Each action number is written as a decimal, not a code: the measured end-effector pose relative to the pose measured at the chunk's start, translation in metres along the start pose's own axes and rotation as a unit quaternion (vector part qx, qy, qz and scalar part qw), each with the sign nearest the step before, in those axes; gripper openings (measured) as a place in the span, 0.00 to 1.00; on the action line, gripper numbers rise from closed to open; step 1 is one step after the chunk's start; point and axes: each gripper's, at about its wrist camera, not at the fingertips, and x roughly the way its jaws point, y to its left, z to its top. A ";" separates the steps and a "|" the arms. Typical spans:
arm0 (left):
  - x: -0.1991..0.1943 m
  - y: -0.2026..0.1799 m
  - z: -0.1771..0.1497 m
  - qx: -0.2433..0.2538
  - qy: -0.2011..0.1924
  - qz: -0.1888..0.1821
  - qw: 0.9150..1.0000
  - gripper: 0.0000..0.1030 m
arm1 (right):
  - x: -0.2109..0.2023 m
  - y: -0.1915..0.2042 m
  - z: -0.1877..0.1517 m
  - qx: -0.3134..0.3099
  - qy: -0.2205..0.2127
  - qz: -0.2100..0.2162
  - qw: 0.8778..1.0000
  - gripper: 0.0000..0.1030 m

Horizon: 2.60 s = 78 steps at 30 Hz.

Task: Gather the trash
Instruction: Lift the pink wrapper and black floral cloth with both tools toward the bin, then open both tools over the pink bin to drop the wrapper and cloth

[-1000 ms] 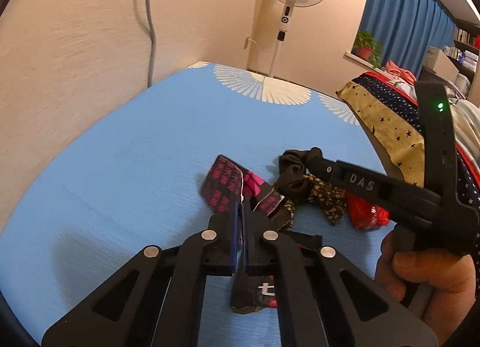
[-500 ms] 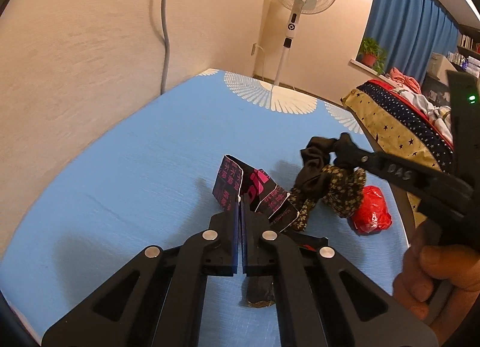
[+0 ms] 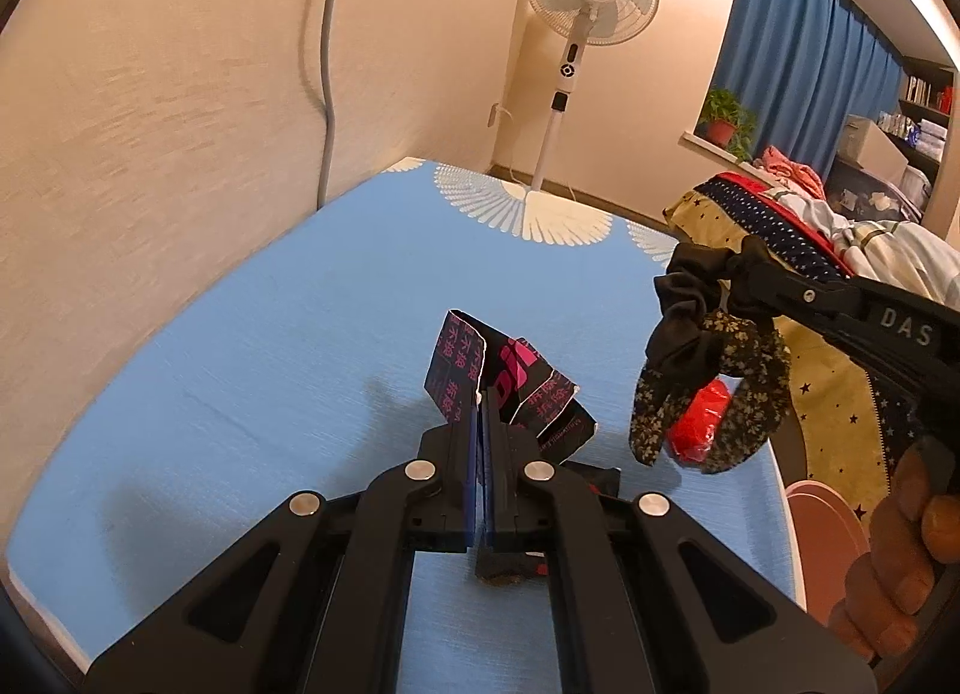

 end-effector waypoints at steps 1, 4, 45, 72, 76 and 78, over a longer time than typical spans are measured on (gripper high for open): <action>-0.002 -0.001 0.000 0.001 -0.001 -0.002 1.000 0.01 | -0.005 0.001 0.000 -0.002 -0.003 -0.001 1.000 0.04; -0.008 -0.002 0.000 0.003 -0.004 -0.006 1.000 0.01 | -0.017 0.001 -0.001 -0.004 -0.009 -0.003 1.000 0.04; -0.033 -0.149 -0.057 0.111 0.029 -0.219 0.969 0.01 | -0.153 -0.152 -0.097 0.193 -0.029 -0.211 0.958 0.04; -0.016 -0.210 -0.088 0.156 0.078 -0.285 0.942 0.15 | -0.175 -0.186 -0.106 0.227 -0.048 -0.307 0.923 0.40; -0.019 -0.205 -0.084 0.155 0.074 -0.284 0.943 0.15 | -0.176 -0.181 -0.104 0.223 -0.053 -0.302 0.925 0.40; -0.021 -0.203 -0.082 0.155 0.071 -0.282 0.944 0.15 | -0.177 -0.178 -0.103 0.220 -0.057 -0.296 0.928 0.40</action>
